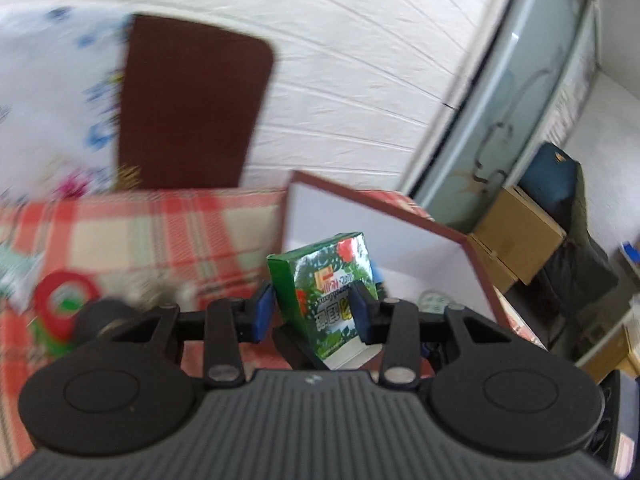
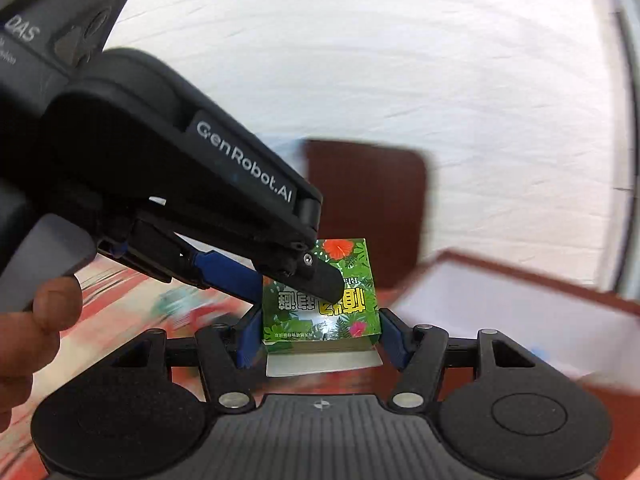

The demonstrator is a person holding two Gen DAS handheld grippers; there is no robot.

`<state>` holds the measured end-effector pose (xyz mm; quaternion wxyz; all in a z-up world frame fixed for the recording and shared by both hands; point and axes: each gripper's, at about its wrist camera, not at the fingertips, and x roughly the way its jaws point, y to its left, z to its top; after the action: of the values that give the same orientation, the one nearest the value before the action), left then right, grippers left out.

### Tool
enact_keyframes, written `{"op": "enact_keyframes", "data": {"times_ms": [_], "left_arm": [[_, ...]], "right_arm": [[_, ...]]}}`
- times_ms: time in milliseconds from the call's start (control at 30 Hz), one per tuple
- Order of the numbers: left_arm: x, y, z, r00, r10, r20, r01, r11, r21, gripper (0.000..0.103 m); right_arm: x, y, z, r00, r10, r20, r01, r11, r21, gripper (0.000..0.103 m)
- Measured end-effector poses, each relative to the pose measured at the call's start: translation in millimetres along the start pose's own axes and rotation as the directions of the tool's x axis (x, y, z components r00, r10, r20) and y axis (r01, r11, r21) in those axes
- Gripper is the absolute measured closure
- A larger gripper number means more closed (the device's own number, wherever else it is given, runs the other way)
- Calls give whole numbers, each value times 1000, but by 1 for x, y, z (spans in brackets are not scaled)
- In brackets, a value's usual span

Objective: Organize objects
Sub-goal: 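Drop the green packet into the brown box with the left gripper, then move the left gripper to the black electrical tape roll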

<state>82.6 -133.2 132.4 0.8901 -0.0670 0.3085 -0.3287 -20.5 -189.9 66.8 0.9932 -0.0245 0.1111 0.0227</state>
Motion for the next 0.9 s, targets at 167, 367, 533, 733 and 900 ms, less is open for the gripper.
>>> {"op": "enact_keyframes", "data": {"times_ms": [167,367,533,733,900], "left_arm": [[59,-37,14,999,-34,-30,35,998,55,57],[69,-39,21,999,37,1,-37,998,49,49],[39,-10,23,990,131,59,-133,991,28,49],[-6,33,2,970,231,73,-230,973,-30,49],[-32,71,-22,948,317,42,-312,945,-98,49]], "right_arm": [[9,-67,6,993,-115,-7,116,991,71,44],[32,-110,-1,986,-147,-76,153,986,72,28],[21,-132,12,979,-199,41,193,974,118,27],[60,-135,23,950,-296,97,300,954,-23,11],[87,-136,11,951,-310,12,307,938,-163,14]]}}
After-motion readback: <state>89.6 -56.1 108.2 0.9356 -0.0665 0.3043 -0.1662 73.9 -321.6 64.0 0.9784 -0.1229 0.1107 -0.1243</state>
